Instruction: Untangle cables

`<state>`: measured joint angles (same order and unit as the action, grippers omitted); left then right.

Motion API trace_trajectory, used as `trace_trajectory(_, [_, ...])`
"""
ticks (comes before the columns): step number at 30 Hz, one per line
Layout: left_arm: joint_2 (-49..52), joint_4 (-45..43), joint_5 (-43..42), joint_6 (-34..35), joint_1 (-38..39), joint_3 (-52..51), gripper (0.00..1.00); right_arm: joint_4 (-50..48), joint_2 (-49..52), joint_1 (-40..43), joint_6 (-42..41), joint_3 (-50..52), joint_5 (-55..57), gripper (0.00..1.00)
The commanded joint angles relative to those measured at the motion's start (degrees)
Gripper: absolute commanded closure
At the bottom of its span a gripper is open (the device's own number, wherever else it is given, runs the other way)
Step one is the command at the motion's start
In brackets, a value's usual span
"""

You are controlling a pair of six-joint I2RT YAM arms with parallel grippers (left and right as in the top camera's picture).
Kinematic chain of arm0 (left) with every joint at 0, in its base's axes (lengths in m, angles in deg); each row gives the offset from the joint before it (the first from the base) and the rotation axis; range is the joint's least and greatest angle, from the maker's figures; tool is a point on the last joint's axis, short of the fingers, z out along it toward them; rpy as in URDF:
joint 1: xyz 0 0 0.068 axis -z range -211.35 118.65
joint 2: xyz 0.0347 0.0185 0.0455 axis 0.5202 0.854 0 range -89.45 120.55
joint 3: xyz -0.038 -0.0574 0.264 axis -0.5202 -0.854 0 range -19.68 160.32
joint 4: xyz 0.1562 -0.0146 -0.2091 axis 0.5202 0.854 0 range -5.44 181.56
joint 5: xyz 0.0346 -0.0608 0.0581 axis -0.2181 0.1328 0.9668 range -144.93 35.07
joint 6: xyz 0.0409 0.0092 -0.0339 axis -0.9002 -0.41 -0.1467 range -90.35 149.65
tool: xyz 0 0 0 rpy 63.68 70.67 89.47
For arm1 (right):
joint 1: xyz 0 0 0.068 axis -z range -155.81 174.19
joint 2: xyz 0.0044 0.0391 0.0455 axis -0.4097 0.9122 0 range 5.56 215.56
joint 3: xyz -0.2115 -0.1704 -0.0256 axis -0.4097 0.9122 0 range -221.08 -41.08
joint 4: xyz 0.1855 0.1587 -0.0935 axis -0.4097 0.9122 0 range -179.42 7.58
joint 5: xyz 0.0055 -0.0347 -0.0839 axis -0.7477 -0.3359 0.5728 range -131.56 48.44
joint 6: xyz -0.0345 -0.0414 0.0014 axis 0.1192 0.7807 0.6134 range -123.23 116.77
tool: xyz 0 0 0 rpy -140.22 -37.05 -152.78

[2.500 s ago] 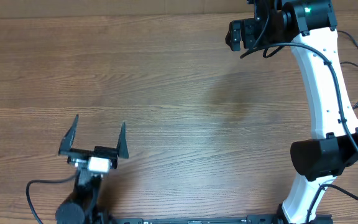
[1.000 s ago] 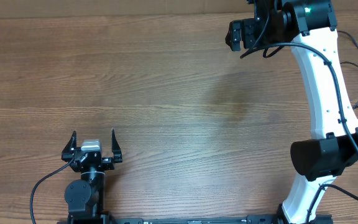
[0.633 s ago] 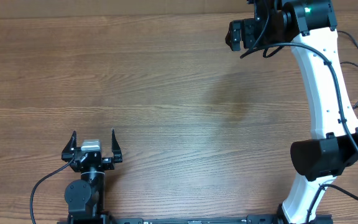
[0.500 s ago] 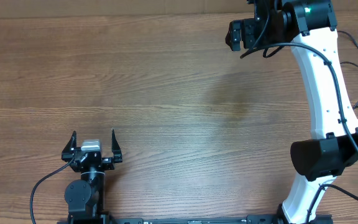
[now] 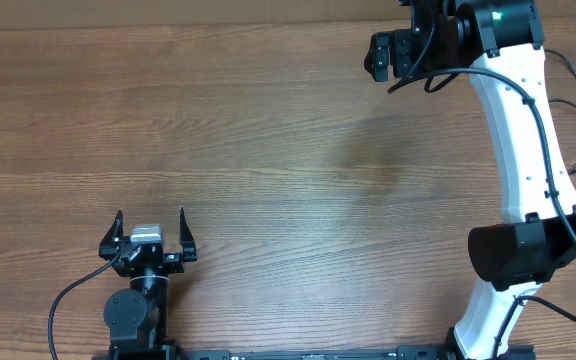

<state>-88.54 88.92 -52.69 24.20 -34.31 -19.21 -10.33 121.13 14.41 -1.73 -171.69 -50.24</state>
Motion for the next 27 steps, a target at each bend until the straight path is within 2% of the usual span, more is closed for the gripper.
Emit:
trace_trajectory(1, [-0.66,-0.09,0.74,0.76,0.70,-0.20,0.00,-0.87,-3.63,0.20,0.07,-0.61,0.26,0.00])
trace_trajectory(4, [-0.66,-0.09,0.74,0.76,0.70,-0.20,0.01,-1.57,-6.14,0.20,0.26,-0.61,0.26,0.00])
trace_trajectory(10, [-0.66,-0.09,0.74,0.76,0.70,-0.20,0.00,-10.36,-10.27,-0.26,0.20,-0.61,-4.35,0.00])
trace_trajectory(19, [-0.66,-0.09,0.74,0.76,0.70,-0.20,0.00,-11.13,-15.61,-0.39,0.26,0.33,-2.80,0.00])
trace_trajectory(23, [-0.66,-0.09,0.74,0.76,0.70,-0.20,0.00,-15.30,-19.71,-0.39,0.24,5.51,-2.78,0.00])
trace_trajectory(27, [-0.66,-0.09,0.74,0.76,0.70,-0.20,0.00,-22.60,-26.21,-0.39,0.24,16.41,-2.80,0.00])
